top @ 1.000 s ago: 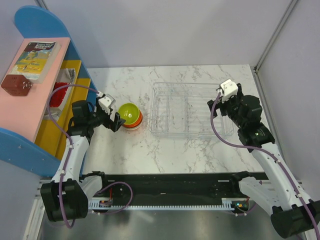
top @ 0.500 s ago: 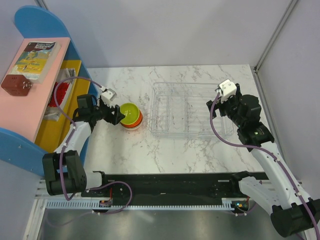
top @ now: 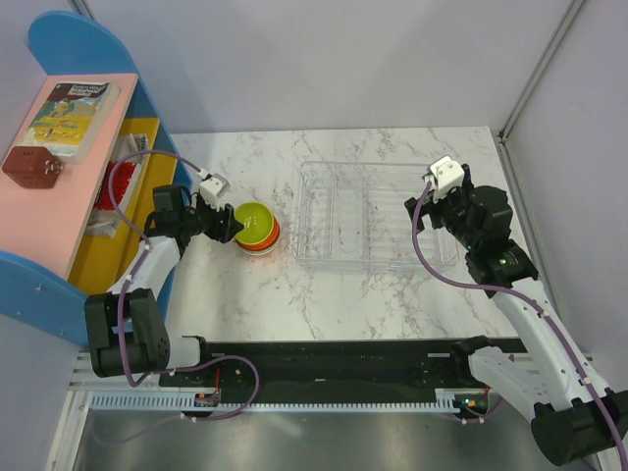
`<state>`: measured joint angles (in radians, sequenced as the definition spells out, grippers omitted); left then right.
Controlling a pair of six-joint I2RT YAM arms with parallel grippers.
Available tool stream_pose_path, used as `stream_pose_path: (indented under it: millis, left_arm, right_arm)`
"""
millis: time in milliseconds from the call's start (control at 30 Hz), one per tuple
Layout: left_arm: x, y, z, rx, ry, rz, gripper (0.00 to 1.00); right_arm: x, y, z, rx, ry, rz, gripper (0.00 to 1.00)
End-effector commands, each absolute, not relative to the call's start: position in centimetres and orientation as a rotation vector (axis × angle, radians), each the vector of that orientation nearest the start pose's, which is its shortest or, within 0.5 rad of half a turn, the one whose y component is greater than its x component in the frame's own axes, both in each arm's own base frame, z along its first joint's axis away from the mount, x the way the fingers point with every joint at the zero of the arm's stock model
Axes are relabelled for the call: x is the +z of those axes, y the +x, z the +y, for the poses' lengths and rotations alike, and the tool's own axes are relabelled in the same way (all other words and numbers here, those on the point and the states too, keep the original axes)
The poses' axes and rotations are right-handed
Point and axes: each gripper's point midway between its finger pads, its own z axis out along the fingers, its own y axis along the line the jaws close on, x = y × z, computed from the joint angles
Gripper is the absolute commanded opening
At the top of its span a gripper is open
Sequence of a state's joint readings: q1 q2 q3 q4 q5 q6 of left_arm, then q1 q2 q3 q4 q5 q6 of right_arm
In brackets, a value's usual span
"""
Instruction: Load the bowls into the dish rack
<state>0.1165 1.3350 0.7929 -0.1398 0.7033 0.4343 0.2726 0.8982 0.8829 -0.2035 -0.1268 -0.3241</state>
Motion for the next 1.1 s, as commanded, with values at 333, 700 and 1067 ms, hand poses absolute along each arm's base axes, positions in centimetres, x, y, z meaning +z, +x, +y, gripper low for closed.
stream_pose_path:
  millis: [333,700,1067]
  left_arm:
    - [13.8,37.1,-6.1,-0.448,0.684,1.956,0.45]
    - [14.3,37.2,-6.2,-0.434,0.683,1.948,0.33]
    - [14.7,37.5,-6.4,-0.375,0.708,1.953,0.17]
  right_arm:
    - [30.0,32.1,10.3,0.104,-0.6,1.643,0.98]
    - [30.0,32.1,10.4,0.108,-0.601,1.645,0.98]
    - [30.2,32.2,10.5,0.114,-0.598,1.641,0.98]
